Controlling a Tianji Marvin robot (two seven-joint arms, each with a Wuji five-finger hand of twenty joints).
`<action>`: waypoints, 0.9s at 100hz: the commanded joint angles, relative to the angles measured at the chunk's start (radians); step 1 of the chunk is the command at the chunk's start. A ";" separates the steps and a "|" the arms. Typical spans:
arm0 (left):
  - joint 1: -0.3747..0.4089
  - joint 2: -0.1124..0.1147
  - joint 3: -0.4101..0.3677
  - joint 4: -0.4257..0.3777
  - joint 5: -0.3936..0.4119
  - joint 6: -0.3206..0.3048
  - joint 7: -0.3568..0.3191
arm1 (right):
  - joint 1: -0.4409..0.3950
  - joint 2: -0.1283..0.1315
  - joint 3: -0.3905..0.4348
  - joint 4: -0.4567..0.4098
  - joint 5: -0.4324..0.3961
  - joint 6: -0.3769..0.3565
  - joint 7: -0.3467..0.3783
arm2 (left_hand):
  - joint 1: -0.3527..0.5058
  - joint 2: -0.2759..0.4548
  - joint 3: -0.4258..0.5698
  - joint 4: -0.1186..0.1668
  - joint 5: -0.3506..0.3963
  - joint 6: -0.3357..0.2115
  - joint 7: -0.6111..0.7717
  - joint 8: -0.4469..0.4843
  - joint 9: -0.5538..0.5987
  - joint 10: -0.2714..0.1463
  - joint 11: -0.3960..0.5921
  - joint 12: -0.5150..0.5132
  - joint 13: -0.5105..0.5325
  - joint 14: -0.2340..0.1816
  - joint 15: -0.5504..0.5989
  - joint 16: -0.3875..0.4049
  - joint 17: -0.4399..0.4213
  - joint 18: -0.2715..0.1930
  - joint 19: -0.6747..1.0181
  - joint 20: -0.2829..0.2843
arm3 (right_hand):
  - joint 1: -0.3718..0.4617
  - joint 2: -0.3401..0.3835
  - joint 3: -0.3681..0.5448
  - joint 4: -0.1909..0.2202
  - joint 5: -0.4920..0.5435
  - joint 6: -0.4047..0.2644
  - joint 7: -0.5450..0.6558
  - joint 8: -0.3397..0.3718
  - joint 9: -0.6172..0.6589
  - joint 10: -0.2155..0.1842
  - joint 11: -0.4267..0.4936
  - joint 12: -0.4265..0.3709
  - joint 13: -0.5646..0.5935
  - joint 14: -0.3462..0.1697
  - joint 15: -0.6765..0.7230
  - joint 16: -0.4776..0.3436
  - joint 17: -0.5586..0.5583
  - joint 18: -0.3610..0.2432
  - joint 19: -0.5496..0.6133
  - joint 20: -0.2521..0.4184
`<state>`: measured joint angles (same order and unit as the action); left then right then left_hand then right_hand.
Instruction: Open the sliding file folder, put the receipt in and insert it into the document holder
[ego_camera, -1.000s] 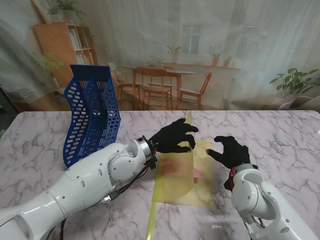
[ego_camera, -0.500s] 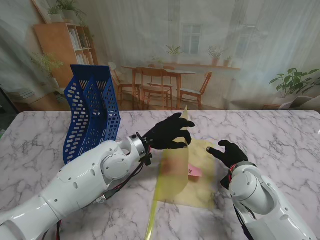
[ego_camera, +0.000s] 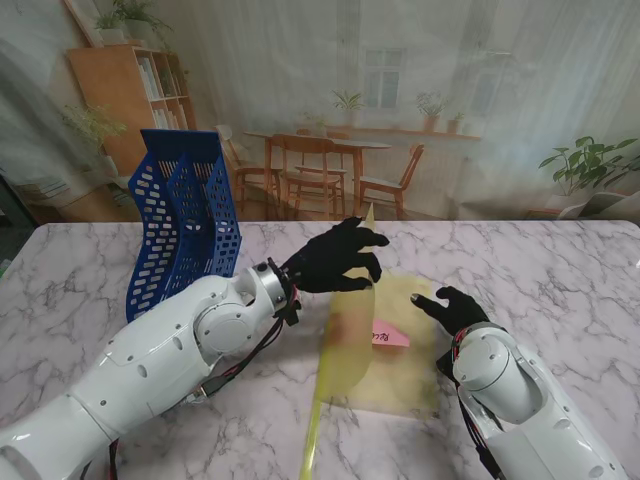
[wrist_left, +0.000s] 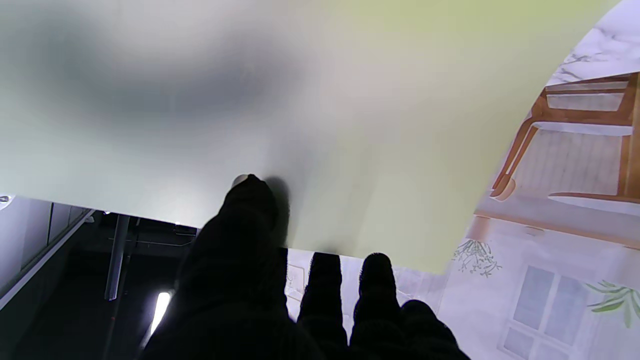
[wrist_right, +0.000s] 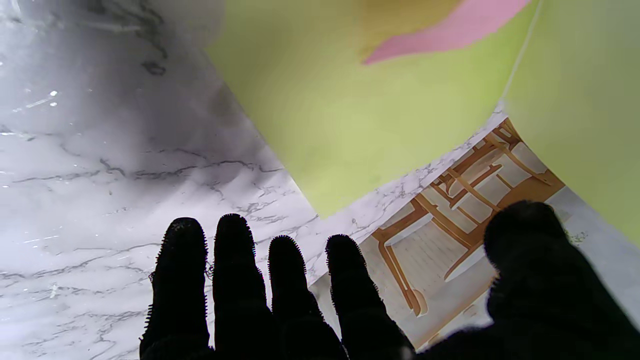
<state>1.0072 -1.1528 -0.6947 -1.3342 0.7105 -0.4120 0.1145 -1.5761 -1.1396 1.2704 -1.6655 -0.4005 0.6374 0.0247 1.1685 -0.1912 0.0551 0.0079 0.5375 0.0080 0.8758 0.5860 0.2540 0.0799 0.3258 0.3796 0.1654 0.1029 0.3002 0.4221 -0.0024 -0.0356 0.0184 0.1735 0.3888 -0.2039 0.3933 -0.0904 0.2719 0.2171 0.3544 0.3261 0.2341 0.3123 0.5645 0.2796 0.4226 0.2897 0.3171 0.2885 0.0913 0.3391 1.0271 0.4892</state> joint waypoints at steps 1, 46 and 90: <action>-0.012 0.002 -0.003 -0.015 0.002 -0.006 -0.017 | 0.001 -0.004 -0.003 0.003 -0.015 0.006 -0.002 | 0.031 0.044 0.003 -0.012 -0.001 0.028 0.085 0.020 0.023 0.010 0.007 0.015 0.009 -0.008 0.001 0.005 -0.019 -0.015 -0.005 0.013 | -0.013 0.030 -0.028 0.007 -0.029 0.021 -0.025 -0.016 -0.002 0.001 -0.024 -0.007 0.003 -0.002 0.031 0.009 -0.013 0.004 0.023 0.003; -0.018 -0.001 0.001 -0.019 -0.008 -0.014 -0.019 | 0.023 -0.038 0.004 0.039 0.109 0.026 -0.063 | 0.029 0.044 0.002 -0.012 -0.002 0.026 0.082 0.023 0.023 0.009 0.006 0.015 0.009 -0.008 0.000 0.005 -0.019 -0.016 -0.006 0.015 | -0.100 0.109 -0.141 0.007 0.006 0.099 -0.092 -0.035 0.289 0.107 0.033 0.024 0.554 0.089 0.241 0.032 0.403 0.169 0.335 0.001; -0.035 -0.010 0.034 -0.001 -0.028 -0.005 -0.024 | 0.012 -0.037 0.007 -0.006 0.157 0.036 -0.041 | 0.028 0.046 0.001 -0.012 -0.003 0.024 0.081 0.024 0.022 0.009 0.006 0.015 0.008 -0.007 0.000 0.005 -0.019 -0.016 -0.007 0.015 | -0.113 0.129 -0.170 0.018 0.033 0.073 0.171 -0.118 0.592 0.034 0.487 0.290 0.826 0.042 0.827 0.248 0.657 0.163 0.691 0.188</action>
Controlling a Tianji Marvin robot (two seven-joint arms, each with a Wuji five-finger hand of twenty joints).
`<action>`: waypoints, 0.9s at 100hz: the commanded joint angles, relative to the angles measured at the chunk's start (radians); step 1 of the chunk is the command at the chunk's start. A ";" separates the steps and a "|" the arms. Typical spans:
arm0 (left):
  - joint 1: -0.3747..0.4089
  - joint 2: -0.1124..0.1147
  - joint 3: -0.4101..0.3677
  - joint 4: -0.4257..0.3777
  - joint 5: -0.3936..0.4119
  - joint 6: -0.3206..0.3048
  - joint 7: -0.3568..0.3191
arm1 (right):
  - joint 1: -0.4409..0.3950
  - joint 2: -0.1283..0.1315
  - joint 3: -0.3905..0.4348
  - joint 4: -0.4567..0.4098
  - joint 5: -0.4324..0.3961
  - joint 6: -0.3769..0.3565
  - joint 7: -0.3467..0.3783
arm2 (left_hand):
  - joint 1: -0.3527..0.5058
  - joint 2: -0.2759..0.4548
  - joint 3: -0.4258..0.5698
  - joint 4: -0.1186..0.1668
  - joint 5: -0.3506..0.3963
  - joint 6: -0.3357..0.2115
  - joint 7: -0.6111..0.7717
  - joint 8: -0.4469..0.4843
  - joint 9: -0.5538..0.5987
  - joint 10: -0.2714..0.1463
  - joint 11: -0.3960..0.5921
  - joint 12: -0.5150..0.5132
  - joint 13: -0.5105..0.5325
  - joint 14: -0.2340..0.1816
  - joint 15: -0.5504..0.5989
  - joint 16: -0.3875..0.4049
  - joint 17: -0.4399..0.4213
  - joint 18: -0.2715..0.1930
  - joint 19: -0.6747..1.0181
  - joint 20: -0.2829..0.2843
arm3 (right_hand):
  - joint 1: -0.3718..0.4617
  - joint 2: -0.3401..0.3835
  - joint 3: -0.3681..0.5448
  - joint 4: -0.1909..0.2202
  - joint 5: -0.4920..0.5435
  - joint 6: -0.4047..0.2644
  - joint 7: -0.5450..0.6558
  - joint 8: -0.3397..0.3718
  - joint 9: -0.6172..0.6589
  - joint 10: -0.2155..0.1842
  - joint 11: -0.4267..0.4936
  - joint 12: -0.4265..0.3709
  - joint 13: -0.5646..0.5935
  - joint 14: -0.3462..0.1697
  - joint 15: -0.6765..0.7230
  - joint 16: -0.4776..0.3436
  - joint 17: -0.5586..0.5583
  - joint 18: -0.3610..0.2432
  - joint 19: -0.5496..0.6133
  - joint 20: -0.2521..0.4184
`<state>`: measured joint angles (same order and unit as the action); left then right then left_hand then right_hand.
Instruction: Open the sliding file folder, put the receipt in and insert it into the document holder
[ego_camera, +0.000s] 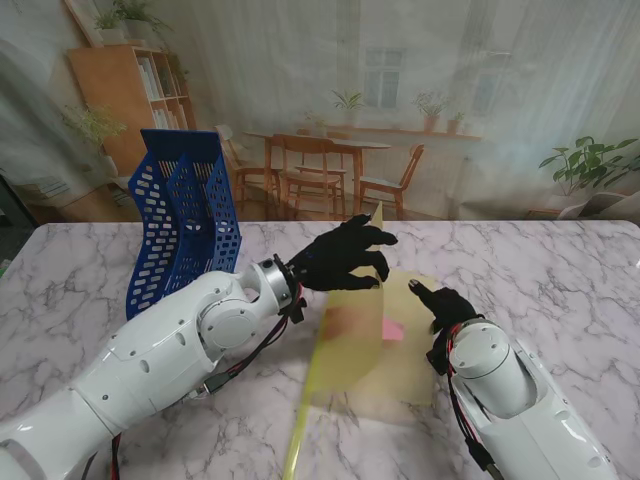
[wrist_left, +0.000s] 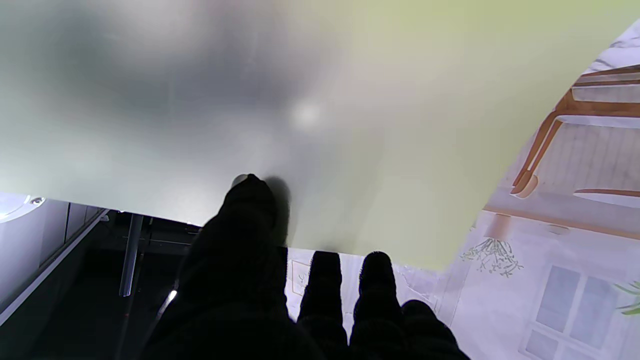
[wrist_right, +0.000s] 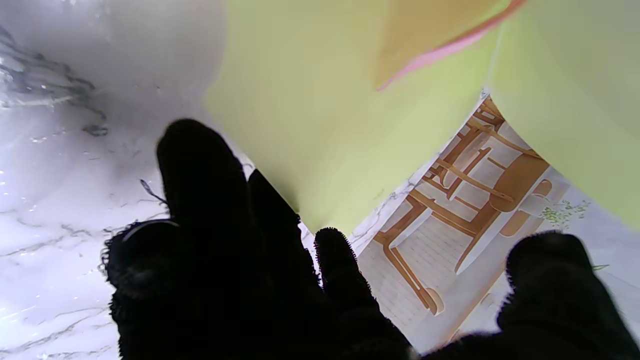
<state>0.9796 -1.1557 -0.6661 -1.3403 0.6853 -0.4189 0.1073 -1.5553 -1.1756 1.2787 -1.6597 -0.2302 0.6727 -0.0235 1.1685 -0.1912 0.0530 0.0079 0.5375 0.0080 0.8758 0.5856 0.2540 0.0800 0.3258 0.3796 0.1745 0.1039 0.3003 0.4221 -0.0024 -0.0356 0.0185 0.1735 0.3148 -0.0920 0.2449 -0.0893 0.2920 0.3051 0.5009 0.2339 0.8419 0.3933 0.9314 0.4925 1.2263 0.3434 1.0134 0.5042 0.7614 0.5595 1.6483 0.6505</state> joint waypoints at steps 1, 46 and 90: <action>-0.008 -0.007 0.007 0.006 -0.004 0.002 -0.016 | -0.009 -0.001 -0.001 -0.013 -0.012 0.001 0.008 | 0.028 0.045 0.003 -0.012 -0.003 0.023 0.081 0.025 0.022 0.009 0.006 0.015 -0.001 -0.008 0.000 0.005 -0.019 -0.016 -0.007 0.015 | -0.041 0.017 -0.021 0.017 0.014 -0.017 0.026 -0.025 -0.016 -0.052 0.133 0.095 0.022 -0.023 0.150 0.036 -0.013 -0.060 0.070 0.027; -0.010 -0.015 0.026 0.014 -0.021 0.008 -0.015 | -0.037 0.009 0.021 -0.061 0.048 -0.031 0.055 | 0.028 0.045 0.003 -0.012 -0.003 0.023 0.081 0.025 0.021 0.008 0.006 0.015 -0.001 -0.009 0.000 0.005 -0.018 -0.017 -0.008 0.014 | -0.044 0.017 -0.037 0.005 0.411 -0.258 0.134 0.348 -0.341 -0.098 0.050 0.195 -0.236 -0.124 0.273 0.071 -0.251 -0.104 -0.065 0.014; -0.003 -0.013 0.025 0.010 -0.021 0.006 -0.015 | -0.054 0.005 0.028 -0.053 0.091 -0.122 0.041 | 0.028 0.045 0.004 -0.012 -0.002 0.025 0.082 0.025 0.022 0.009 0.007 0.015 0.000 -0.008 0.001 0.005 -0.018 -0.018 -0.009 0.013 | 0.114 0.055 -0.251 0.027 -0.092 -0.627 -0.052 0.018 -0.338 -0.159 -0.276 -0.152 -0.256 -0.020 -0.040 -0.010 -0.277 -0.106 -0.098 0.003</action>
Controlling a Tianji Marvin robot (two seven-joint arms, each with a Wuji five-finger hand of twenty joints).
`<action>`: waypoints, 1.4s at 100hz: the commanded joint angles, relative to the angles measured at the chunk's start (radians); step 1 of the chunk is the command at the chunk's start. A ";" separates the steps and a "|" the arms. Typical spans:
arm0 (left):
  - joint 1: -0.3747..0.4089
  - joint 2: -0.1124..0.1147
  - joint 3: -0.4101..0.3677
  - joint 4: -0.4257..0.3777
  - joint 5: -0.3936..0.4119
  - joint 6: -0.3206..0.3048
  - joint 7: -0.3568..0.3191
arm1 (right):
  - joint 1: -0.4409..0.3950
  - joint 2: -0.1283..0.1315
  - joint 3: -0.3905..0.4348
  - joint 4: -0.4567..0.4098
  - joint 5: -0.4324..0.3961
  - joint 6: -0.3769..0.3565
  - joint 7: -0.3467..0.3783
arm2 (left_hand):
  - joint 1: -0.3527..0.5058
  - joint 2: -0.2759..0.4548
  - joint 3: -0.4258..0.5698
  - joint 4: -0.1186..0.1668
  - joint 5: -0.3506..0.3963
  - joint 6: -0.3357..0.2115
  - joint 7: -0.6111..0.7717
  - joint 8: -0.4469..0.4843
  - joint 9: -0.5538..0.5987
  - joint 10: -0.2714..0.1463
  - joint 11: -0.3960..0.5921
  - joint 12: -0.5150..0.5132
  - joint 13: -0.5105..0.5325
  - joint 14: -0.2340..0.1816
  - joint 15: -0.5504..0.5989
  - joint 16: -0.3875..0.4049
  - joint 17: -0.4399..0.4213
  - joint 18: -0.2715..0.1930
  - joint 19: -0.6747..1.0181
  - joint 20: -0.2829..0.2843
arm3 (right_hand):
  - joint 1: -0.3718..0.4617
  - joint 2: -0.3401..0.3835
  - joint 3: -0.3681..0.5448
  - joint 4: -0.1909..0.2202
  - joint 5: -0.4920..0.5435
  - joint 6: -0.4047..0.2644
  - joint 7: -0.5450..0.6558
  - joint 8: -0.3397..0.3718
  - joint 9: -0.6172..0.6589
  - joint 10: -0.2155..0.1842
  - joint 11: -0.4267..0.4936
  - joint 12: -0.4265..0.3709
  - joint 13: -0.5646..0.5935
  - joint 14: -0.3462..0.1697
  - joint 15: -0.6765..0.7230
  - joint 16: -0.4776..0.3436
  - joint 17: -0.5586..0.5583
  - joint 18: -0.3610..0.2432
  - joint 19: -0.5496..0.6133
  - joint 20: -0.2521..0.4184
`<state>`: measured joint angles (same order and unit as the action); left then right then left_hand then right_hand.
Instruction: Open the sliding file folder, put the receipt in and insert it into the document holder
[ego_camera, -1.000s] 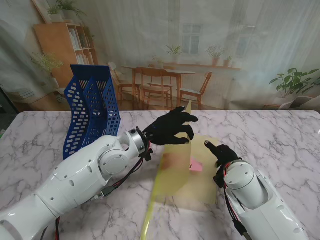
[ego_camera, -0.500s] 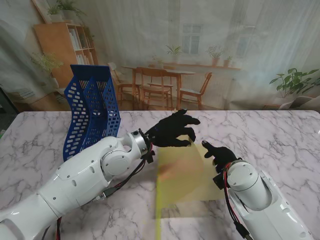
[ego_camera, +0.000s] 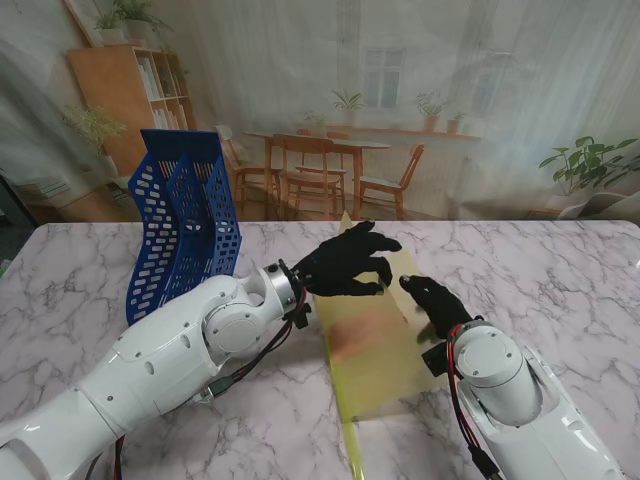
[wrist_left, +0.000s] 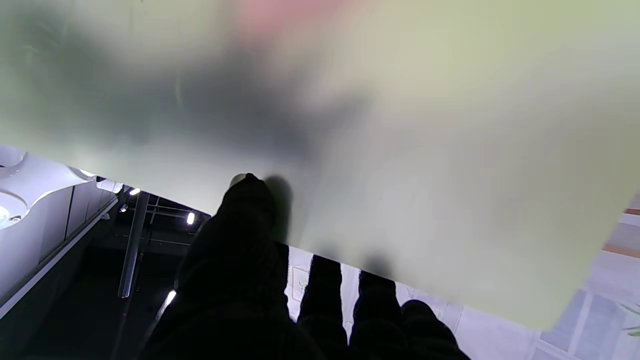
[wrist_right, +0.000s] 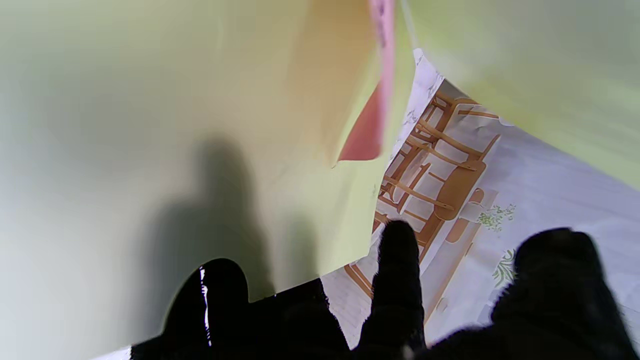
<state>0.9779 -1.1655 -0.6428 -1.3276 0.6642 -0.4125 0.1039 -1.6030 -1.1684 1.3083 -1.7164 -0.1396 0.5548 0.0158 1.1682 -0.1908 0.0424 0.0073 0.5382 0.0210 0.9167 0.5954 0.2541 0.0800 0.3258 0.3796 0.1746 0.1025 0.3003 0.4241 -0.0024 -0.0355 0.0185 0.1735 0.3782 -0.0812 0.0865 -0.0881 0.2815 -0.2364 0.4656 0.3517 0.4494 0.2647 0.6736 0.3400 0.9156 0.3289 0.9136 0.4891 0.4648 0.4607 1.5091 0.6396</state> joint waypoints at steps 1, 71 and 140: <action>-0.001 -0.004 0.002 -0.002 0.000 -0.001 -0.012 | -0.006 -0.002 -0.002 0.004 0.001 -0.006 0.002 | 0.028 0.044 0.014 -0.012 -0.003 0.012 0.041 0.016 0.022 0.009 0.007 0.015 0.000 -0.007 0.001 0.003 -0.018 -0.018 -0.009 0.013 | 0.054 0.045 -0.098 0.026 -0.097 -0.084 -0.020 -0.107 0.065 -0.034 -0.017 0.001 0.060 -0.006 0.063 0.006 0.023 -0.007 0.043 0.015; -0.026 -0.012 0.037 0.023 -0.013 0.006 -0.019 | -0.027 -0.012 0.015 -0.003 0.054 -0.089 -0.031 | 0.028 0.045 0.014 -0.012 -0.003 0.010 0.039 0.015 0.021 0.010 0.005 0.014 -0.001 -0.005 0.000 0.002 -0.018 -0.016 -0.010 0.012 | -0.038 0.056 -0.105 0.029 0.452 0.379 0.174 0.039 0.493 0.050 0.282 0.358 0.279 -0.024 0.304 0.085 0.103 0.038 0.089 0.041; -0.153 -0.081 0.188 0.172 -0.106 0.080 -0.050 | -0.104 0.045 0.093 -0.091 0.123 -0.169 0.194 | 0.028 0.047 0.015 -0.011 -0.007 0.023 0.033 0.020 0.018 0.012 0.003 0.013 -0.004 -0.005 -0.001 0.002 -0.019 -0.013 -0.008 0.013 | 0.043 -0.183 -0.081 0.042 0.063 0.419 -0.120 0.068 0.063 -0.029 0.018 0.041 -0.045 -0.019 -0.281 -0.043 -0.130 0.015 -0.113 -0.037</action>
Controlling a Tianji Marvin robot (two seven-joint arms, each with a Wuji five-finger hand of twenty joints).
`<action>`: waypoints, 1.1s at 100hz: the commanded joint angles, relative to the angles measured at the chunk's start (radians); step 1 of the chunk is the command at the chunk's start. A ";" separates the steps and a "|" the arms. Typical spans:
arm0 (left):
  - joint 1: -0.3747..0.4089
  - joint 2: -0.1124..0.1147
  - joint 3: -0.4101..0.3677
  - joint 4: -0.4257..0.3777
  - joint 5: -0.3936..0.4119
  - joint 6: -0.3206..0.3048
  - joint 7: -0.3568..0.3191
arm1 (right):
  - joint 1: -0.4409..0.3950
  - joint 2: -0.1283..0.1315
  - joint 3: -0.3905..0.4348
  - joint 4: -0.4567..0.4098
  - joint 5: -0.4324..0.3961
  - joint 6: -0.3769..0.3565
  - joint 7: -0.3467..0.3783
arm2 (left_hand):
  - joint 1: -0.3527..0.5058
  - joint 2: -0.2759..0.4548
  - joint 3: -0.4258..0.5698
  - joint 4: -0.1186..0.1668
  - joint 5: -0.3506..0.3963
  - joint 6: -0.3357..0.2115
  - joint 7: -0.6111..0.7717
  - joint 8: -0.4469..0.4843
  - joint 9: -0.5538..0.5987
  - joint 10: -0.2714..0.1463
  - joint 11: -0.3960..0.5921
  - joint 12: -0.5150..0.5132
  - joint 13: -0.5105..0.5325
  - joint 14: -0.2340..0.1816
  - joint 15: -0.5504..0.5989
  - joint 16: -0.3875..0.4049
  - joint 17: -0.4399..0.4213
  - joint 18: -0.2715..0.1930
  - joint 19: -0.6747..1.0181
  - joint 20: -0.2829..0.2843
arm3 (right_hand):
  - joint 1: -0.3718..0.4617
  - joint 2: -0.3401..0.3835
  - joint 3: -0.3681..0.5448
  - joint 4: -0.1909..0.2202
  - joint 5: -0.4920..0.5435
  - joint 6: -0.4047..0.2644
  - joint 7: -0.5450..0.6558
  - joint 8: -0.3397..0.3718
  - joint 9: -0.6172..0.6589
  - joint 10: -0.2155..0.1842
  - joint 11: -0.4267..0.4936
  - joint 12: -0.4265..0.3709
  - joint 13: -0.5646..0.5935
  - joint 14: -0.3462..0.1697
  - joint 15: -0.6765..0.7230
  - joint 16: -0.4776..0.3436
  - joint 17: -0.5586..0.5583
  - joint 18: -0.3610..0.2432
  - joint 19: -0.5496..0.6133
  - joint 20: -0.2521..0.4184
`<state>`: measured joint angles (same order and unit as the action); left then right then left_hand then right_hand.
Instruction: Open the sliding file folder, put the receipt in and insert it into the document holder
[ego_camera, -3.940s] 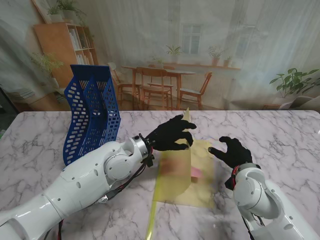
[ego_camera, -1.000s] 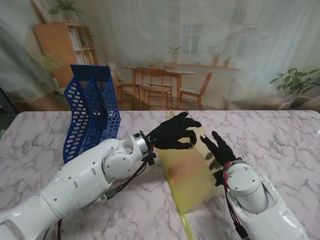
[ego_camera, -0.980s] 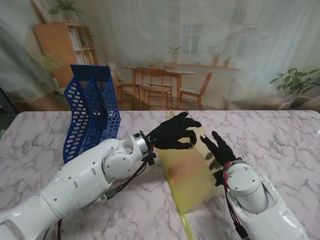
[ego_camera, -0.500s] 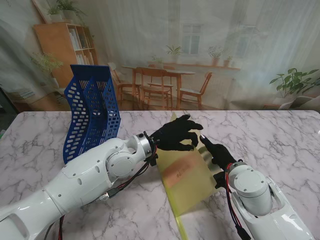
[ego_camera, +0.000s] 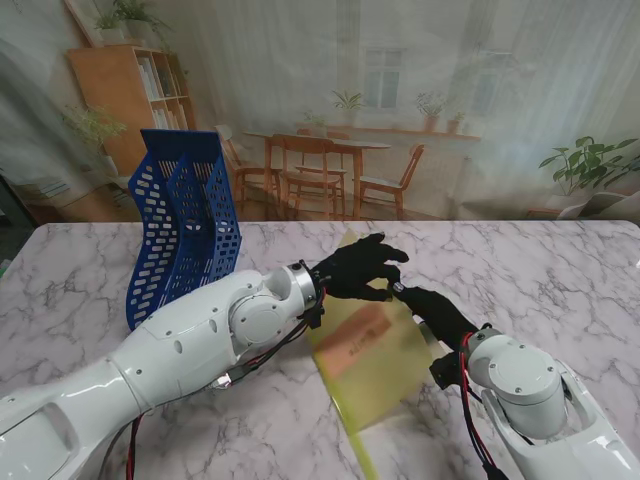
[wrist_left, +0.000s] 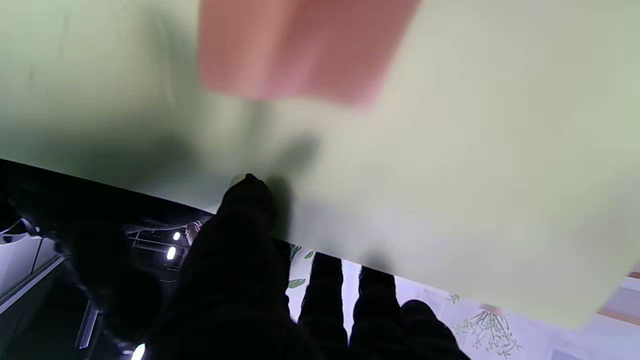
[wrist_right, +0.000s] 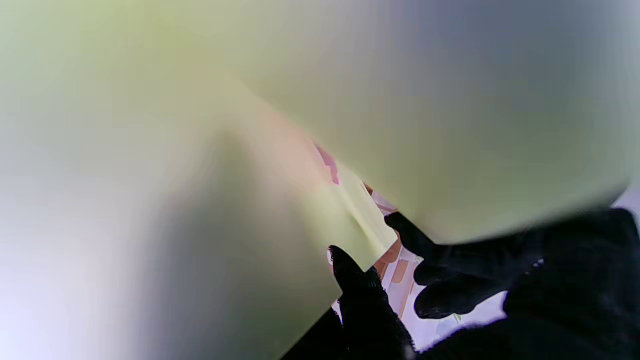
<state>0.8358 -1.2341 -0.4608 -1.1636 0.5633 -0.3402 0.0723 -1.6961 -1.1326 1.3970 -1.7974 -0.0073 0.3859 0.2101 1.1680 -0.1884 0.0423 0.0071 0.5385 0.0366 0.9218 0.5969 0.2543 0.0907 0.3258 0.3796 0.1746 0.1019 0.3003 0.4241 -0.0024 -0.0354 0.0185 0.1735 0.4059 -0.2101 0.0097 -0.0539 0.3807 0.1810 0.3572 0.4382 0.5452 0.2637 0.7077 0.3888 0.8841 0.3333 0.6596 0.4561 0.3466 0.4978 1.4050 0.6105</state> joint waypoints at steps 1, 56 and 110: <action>-0.012 -0.013 0.007 0.009 -0.006 0.008 -0.018 | -0.011 0.011 0.005 -0.010 -0.013 -0.001 0.002 | 0.028 0.045 0.015 -0.010 -0.008 0.007 0.028 0.018 0.018 0.001 0.003 0.013 -0.004 -0.004 -0.001 0.001 -0.019 -0.013 -0.008 0.014 | 0.021 -0.063 -0.002 0.009 -0.037 0.002 -0.011 -0.019 -0.032 -0.027 -0.015 -0.007 -0.011 -0.026 -0.027 -0.010 -0.012 -0.022 -0.009 -0.008; -0.027 -0.030 0.032 0.027 -0.031 0.006 -0.027 | 0.015 0.015 -0.040 -0.030 -0.098 0.080 -0.006 | 0.029 0.044 0.015 -0.010 -0.008 0.011 0.023 0.020 0.020 0.002 0.003 0.013 -0.002 -0.003 -0.001 0.001 -0.019 -0.012 -0.007 0.015 | 0.316 -0.525 1.023 -0.167 0.270 -0.023 0.389 0.032 0.360 -0.054 0.413 0.281 0.420 -0.215 0.418 0.088 0.387 -0.067 0.148 -0.090; 0.026 0.000 -0.036 -0.036 -0.014 0.000 -0.012 | -0.004 -0.017 -0.051 -0.060 -0.152 0.110 -0.148 | -0.117 0.096 -0.026 0.009 -0.268 -0.007 -0.549 -0.156 -0.047 0.013 -0.063 -0.053 0.000 0.025 -0.021 -0.016 0.002 0.044 0.046 0.093 | 0.417 -0.455 1.118 -0.191 0.451 -0.240 0.729 0.127 0.438 -0.048 0.438 0.440 0.429 -0.236 0.611 0.149 0.453 -0.027 0.182 -0.124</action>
<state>0.8543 -1.2500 -0.4867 -1.1759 0.5401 -0.3360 0.0672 -1.6898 -1.1408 1.3403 -1.8474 -0.1562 0.5010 0.0663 1.0566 -0.1271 0.0489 -0.0011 0.3293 0.0407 0.4225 0.4679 0.2517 0.0946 0.2903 0.3492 0.1748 0.1153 0.3003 0.4241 -0.0034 -0.0055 0.0431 0.2452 0.7588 -0.7052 1.0453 -0.2415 0.8267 0.0617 0.9873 0.5005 0.9998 0.2268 1.0804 0.8004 1.2844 0.1255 1.2073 0.6006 0.7866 0.4495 1.5395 0.4959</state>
